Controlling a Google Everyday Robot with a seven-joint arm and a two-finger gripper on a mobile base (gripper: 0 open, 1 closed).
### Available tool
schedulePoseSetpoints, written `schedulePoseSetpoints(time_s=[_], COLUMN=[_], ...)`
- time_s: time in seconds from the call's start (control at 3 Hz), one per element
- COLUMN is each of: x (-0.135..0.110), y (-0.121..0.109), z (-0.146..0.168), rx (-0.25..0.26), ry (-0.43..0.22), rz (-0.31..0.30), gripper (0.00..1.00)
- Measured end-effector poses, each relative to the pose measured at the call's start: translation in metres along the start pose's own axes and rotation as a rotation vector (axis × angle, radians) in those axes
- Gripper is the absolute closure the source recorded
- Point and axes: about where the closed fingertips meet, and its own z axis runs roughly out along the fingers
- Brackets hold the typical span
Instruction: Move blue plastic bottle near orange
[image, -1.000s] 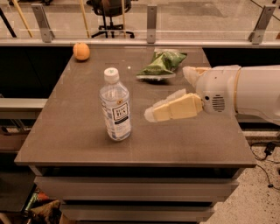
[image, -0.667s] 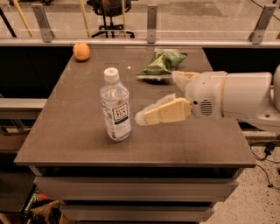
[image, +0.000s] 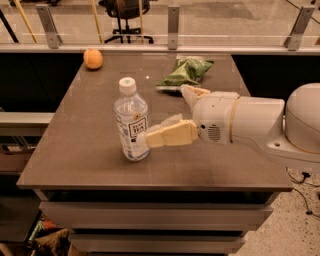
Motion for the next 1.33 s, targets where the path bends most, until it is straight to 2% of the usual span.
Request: schedulePoseSetpoints(time_s=[0.67,1.0,1.33], x=[0.004,0.002,0.000], y=[0.003,0.005,0.008], z=[0.033,0.035,0.036], rx=[-0.003,-0.005,-0.008], ry=[-0.071,-0.071,-0.070], rz=[-0.007,-0.013,-0.019], gripper=[0.00,0.17,0.41])
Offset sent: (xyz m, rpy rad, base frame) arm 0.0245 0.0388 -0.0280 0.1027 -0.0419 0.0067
